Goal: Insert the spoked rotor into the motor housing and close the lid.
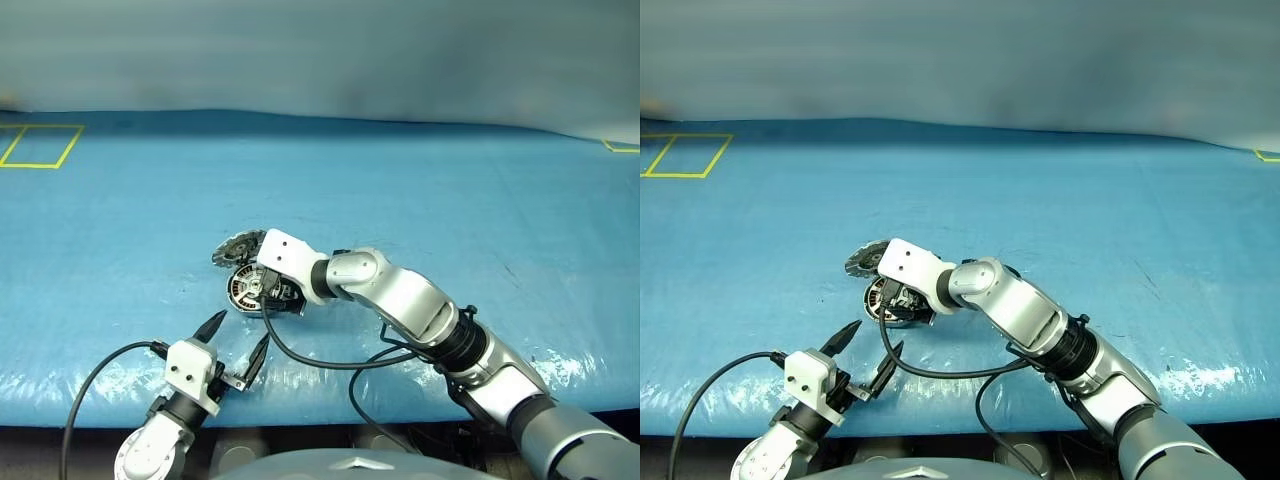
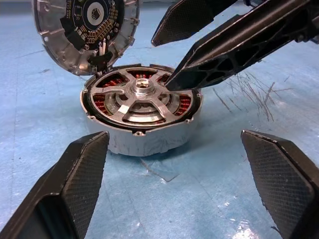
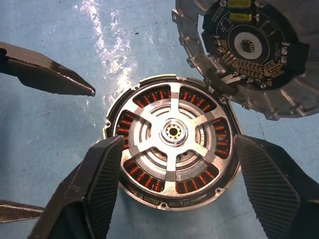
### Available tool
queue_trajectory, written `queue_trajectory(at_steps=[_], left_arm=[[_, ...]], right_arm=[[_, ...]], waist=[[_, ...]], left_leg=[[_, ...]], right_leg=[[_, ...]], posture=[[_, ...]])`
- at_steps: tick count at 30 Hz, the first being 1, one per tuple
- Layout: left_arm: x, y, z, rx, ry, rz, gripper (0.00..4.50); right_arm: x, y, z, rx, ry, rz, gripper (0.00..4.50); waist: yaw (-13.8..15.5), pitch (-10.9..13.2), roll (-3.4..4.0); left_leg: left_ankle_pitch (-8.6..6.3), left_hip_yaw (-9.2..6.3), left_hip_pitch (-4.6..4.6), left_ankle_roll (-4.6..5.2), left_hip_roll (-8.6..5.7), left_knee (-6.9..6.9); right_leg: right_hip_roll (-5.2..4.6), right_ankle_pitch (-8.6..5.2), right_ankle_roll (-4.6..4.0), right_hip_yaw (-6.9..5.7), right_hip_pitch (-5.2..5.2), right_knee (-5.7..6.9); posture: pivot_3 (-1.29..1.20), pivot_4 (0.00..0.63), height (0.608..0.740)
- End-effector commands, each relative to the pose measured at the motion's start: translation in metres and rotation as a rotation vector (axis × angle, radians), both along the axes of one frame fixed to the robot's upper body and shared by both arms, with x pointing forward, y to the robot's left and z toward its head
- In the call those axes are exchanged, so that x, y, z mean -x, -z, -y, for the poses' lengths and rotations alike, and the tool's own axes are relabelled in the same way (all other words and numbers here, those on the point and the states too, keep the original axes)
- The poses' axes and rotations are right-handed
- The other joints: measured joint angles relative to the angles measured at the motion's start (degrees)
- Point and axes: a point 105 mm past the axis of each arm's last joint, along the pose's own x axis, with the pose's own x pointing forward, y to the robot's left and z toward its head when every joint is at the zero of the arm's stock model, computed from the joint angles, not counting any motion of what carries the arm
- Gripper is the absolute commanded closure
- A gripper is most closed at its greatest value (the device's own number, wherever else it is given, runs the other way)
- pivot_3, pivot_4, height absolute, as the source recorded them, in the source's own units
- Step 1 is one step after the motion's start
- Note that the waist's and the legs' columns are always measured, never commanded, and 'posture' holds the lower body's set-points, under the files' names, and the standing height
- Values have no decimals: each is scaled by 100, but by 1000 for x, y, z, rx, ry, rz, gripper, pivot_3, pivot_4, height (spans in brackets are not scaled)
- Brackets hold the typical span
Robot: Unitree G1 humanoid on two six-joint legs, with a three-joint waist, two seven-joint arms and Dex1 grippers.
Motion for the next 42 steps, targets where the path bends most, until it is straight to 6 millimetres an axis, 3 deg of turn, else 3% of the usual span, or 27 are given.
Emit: queue_trajectory(at_steps=[1, 6, 9, 12, 19, 31, 34, 37, 40, 42], left_arm=[[-2, -4, 3, 13, 3, 30, 0], [-4, -5, 3, 11, 9, 33, 0], [-5, -6, 1, 6, 7, 37, 0], [-5, -6, 0, 0, 10, 36, 0], [-4, -4, -4, -15, 17, 28, 0], [-2, -6, -9, -35, 26, 20, 0], [-2, -7, -10, -37, 28, 22, 0], [-3, -9, -10, -39, 31, 23, 0], [-3, -9, -11, -43, 28, 26, 0], [-4, -10, -14, -44, 13, 26, 0]], right_arm=[[-1, -27, -1, -97, 17, 38, 1106], [-6, -30, -5, -219, 118, 23, 2377], [-5, -32, -12, -311, 146, 25, 3440], [-4, -21, -17, -332, 182, 1, 4435], [-2, 6, -25, -318, 207, -51, 4475], [-1, 50, -19, -224, 255, -134, 4475], [0, 38, -22, -285, 234, -118, 4475], [2, 11, -23, -385, 186, -72, 4475], [5, -21, -12, -489, 158, -16, 4475], [7, -31, 0, -515, 154, 11, 4475]], waist=[[1, 0, 0], [-4, -1, -1], [-9, 0, 0], [-20, -1, -1], [-21, -1, -1], [-41, -2, -1], [-47, -3, -2], [-47, -3, -4], [-36, -2, -2], [-26, -2, -3]], left_leg=[[0, 0, 0, 0, 0, 0], [0, -1, 0, 0, 0, 0], [0, 0, 0, 0, 0, -3], [0, -1, 1, 0, 0, -1], [0, -1, 2, -1, 1, 6], [0, 0, 27, -1, 1, 6], [-1, 0, 42, -1, 1, 6], [0, 1, 40, -1, 1, 8], [0, 0, 20, -1, 1, 7], [0, -1, 5, -1, 1, 7]], right_leg=[[0, 0, 0, 0, 0, 0], [1, 0, 0, 0, 0, 3], [1, 0, 0, 0, -1, 3], [1, 0, 0, 0, 0, 5], [1, 1, 1, 0, 1, 9], [1, -2, -1, 1, 4, 9], [1, -3, -3, 2, 9, 9], [0, -3, -3, 2, 8, 9], [0, -2, -2, 2, 3, 9], [1, 0, 0, 1, 4, 12]], posture=[[0, 150, 740], [0, 150, 740], [0, 150, 740], [0, 150, 740], [0, 150, 740], [0, 150, 740], [0, 150, 740], [0, 150, 740], [0, 150, 740], [0, 150, 740]])
